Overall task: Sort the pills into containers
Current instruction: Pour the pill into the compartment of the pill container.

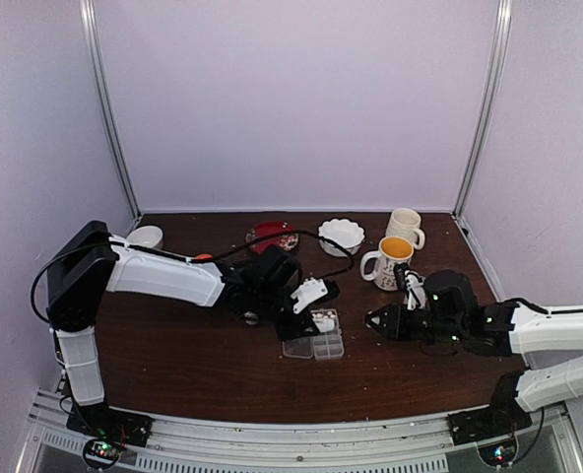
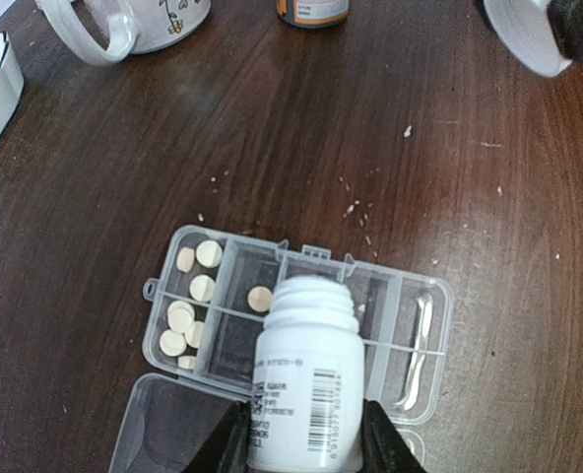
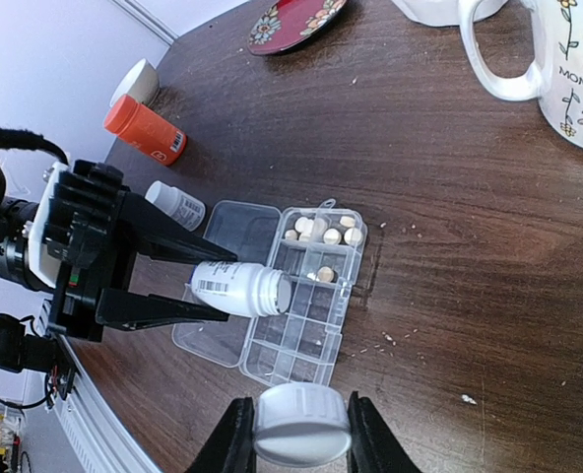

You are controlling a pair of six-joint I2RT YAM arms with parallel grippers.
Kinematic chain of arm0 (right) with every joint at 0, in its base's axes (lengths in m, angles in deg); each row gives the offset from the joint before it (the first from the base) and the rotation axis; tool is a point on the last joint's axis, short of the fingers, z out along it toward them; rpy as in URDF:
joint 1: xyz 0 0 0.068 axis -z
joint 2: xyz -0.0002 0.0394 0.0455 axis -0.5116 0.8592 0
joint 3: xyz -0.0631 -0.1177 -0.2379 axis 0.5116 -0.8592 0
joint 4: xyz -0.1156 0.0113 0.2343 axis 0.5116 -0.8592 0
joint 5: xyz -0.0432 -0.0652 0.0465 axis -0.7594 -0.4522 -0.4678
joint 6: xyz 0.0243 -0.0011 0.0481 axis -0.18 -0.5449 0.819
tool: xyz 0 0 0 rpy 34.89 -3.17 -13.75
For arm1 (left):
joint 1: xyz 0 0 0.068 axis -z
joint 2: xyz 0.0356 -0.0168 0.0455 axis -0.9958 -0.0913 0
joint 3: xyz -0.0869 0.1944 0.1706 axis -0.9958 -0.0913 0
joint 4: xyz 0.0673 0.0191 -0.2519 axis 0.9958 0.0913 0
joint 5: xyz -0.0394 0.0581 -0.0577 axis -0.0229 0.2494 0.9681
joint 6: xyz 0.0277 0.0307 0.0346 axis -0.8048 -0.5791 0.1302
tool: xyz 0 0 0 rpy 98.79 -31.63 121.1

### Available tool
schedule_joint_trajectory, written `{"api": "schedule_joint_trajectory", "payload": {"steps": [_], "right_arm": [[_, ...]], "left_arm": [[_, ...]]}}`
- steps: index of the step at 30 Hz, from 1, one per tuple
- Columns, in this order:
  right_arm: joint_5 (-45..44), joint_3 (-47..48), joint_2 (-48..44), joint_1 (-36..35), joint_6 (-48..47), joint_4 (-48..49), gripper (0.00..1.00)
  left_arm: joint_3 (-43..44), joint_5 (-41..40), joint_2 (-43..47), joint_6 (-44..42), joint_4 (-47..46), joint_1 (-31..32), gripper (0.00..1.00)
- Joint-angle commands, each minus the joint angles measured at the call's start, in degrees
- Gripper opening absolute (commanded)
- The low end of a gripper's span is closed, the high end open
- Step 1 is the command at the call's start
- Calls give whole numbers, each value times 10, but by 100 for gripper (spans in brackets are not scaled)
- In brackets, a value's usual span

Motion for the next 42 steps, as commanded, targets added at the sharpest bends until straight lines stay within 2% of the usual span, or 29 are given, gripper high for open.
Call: {"api": "schedule_joint_trajectory", "payload": {"steps": [1,3,5,8,10,13,17,20,24,27,31,34,39,42], "right_arm": [[6,0,7,4,-3,15,0],[4,-1,10,5,-5,17,0],[9,2,13,5,-5,14,0],[8,4,13,6,-8,8,0],[5,2,12,6,-8,13,0],[13,8,18,7,-10,11,0],[9,14,19,7,-14,1,0],[9,16,18,8,-13,-2,0],[5,15,13,8,-12,-4,0],[7,20,13,8,-13,-11,0],[-3,17,9,9,-14,-9,0],[1,22,16,10,-15,-5,0],[3,29,26,11,-18,-4,0],[10,33,29,11,-16,-3,0]], "left_arm": [[6,14,14,9,-28,-4,0],[0,-7,9,10,-28,-6,0],[25,3,8,12,18,-3,0],[1,-13,41,9,-11,8,0],[-11,-30,29,7,-26,4,0],[31,-16,1,1,33,-1,0],[-2,-11,23,0,-17,0,0],[29,5,15,-3,30,0,0],[12,-9,22,-6,-2,2,0],[52,4,-1,-8,52,2,0],[28,-4,13,-1,14,4,0],[66,5,-5,-4,69,4,0],[29,-14,14,3,18,7,0],[51,7,7,8,47,6,0]]}}
